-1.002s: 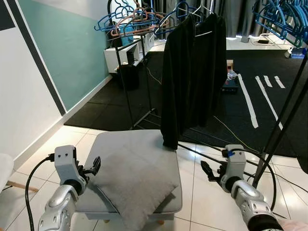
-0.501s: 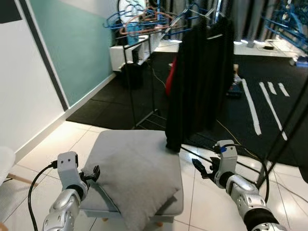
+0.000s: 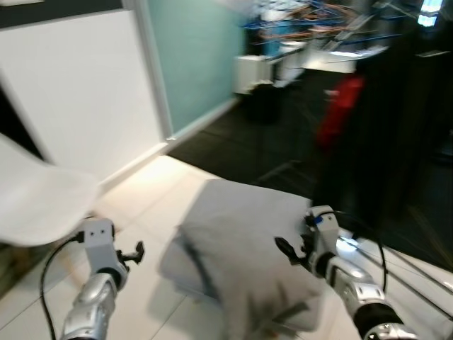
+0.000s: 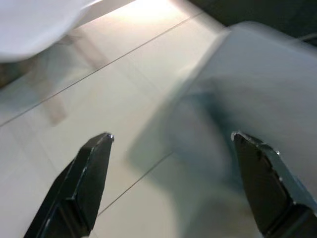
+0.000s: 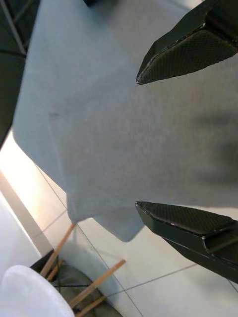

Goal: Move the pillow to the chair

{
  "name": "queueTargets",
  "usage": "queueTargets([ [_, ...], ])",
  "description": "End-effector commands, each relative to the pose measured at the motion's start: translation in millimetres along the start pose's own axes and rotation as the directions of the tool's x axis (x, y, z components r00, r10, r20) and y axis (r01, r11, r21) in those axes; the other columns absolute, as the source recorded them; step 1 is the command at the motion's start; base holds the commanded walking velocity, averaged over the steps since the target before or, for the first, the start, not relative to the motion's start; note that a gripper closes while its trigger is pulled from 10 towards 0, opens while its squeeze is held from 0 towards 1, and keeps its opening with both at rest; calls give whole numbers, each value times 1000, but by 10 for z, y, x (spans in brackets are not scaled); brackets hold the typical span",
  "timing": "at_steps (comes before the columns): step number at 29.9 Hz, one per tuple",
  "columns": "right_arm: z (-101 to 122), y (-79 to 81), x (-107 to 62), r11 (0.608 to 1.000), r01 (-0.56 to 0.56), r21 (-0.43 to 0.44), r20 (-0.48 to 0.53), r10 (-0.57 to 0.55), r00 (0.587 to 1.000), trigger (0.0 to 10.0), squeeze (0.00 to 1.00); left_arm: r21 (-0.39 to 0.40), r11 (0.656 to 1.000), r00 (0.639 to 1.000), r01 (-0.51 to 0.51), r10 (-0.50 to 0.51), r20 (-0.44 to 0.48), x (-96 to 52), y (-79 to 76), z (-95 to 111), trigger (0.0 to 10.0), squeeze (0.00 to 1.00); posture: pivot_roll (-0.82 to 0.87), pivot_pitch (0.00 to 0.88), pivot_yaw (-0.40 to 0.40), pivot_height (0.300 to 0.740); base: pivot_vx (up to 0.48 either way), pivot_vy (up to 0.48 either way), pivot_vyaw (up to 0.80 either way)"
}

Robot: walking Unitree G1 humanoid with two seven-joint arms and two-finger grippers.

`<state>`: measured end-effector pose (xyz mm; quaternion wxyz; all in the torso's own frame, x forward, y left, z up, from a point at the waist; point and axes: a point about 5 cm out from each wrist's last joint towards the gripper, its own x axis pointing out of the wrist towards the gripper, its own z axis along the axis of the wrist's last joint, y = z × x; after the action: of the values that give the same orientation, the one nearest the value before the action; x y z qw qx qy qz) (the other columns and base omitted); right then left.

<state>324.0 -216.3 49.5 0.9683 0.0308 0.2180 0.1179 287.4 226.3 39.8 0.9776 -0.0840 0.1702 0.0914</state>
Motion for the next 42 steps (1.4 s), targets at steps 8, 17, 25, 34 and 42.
queueTargets([
  [8, -74, -55, -6, 997, 55, 57, -63, -51, 997, 10000, 0, 17, 1000, 1000, 22, -22, -7, 18, -12, -15, 10000, 0, -199, 33, 5, 739, 0, 0, 0],
  [17, 72, 60, 39, 993, -63, 99, 38, 60, 997, 10000, 0, 80, 988, 991, -136, 134, 27, -28, 225, 26, 10000, 0, -163, 16, -1, 739, 0, 0, 0],
  [25, 261, 168, 141, 989, -98, 109, 83, 89, 993, 10000, 0, 133, 965, 974, -226, 219, 62, -225, 467, 68, 10000, 0, -89, 6, -27, 739, 0, 0, 0],
  [34, 225, 212, 184, 996, -68, 63, 6, 68, 998, 10000, 0, 43, 983, 979, -180, 175, 100, -260, 334, 62, 10000, 0, -92, 19, -35, 714, 0, 0, 0],
  [42, 137, 27, 114, 997, 25, 67, -42, -22, 999, 10000, 0, 44, 990, 984, -136, 129, 121, -206, 249, 187, 10000, 0, -109, 13, -21, 679, 0, 0, 0],
])
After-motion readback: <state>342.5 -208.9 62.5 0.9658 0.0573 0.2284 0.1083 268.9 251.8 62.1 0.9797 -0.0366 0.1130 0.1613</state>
